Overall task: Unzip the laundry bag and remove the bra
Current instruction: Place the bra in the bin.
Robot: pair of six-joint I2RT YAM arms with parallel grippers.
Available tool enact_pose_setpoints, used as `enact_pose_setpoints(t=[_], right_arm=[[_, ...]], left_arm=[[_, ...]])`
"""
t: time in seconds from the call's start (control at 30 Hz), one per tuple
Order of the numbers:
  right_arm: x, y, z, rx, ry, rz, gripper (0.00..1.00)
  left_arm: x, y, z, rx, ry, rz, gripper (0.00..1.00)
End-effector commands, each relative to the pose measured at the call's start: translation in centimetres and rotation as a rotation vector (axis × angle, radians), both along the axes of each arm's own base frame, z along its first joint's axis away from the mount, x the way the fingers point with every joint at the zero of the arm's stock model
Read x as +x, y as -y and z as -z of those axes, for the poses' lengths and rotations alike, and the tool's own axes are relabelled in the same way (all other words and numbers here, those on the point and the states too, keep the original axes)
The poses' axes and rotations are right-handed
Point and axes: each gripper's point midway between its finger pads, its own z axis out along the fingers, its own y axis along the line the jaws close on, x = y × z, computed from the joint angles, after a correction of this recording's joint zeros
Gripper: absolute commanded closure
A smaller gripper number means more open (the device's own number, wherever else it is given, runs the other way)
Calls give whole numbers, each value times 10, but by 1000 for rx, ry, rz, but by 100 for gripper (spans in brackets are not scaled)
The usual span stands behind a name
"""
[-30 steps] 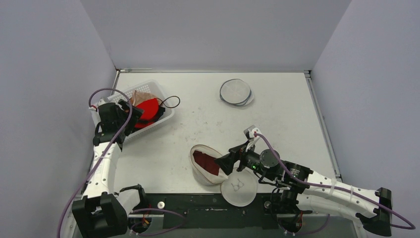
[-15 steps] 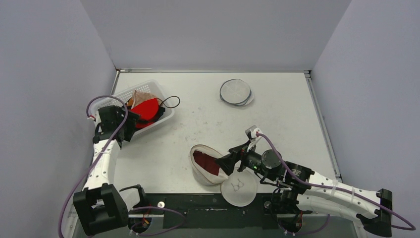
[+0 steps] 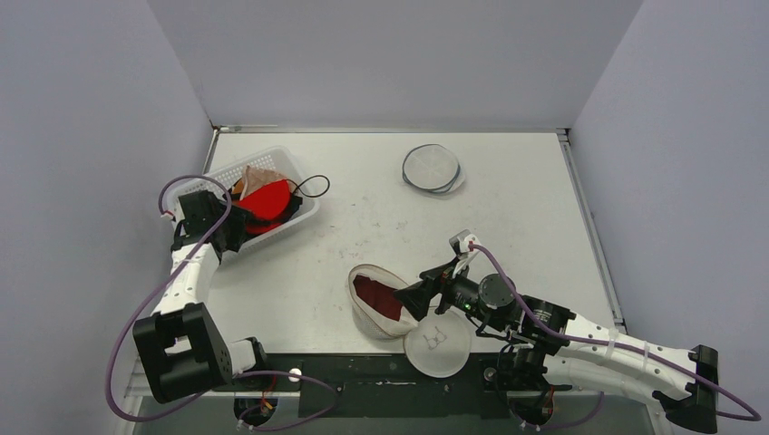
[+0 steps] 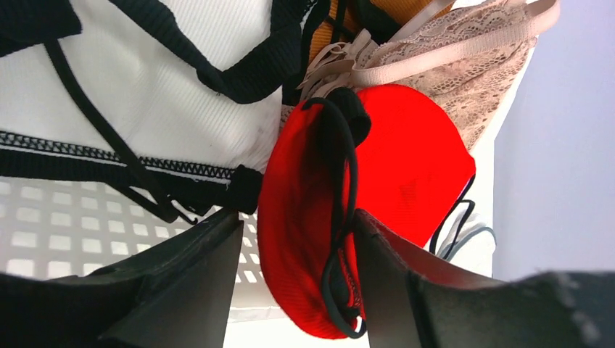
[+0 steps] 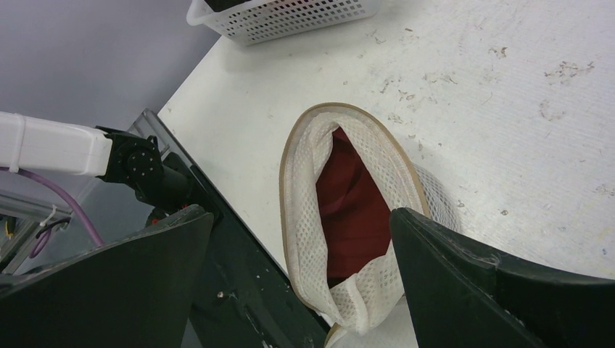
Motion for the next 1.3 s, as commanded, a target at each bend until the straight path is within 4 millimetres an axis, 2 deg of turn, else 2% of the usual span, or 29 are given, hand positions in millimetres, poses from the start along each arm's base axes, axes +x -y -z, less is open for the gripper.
enact_pose_setpoints(t=[0.0,0.17,0.37,0.63,0.8,0.87,0.93,1.07,1.27], right_arm=[[3,-1,-6,14,22,13,1],[3,-2,-5,8,20,12,1],[3,-4,-8,8,23,7,1],[1,-7,-8,15,17,-5,1],[1,-3,-6,5,15,1,1],[1,-1,-6,4,18,7,1],[2,1,-7,5,21,13,1],[2,2,-7,-1,26,18,1],[3,5,-7,-8,33,27,1]], left_arm=[[19,-1,-11,2,74,27,48],[19,-1,-18,17,108,33,78],[15,0,-62,28,228,37,100],[20,7,-127,22,465,60,100],[40,24,-160,-58,705,150,100],[48,28,-167,-69,764,185,100],[55,27,-160,-56,769,196,100],[67,16,-125,-20,723,180,100],[74,10,-89,-5,721,162,100]])
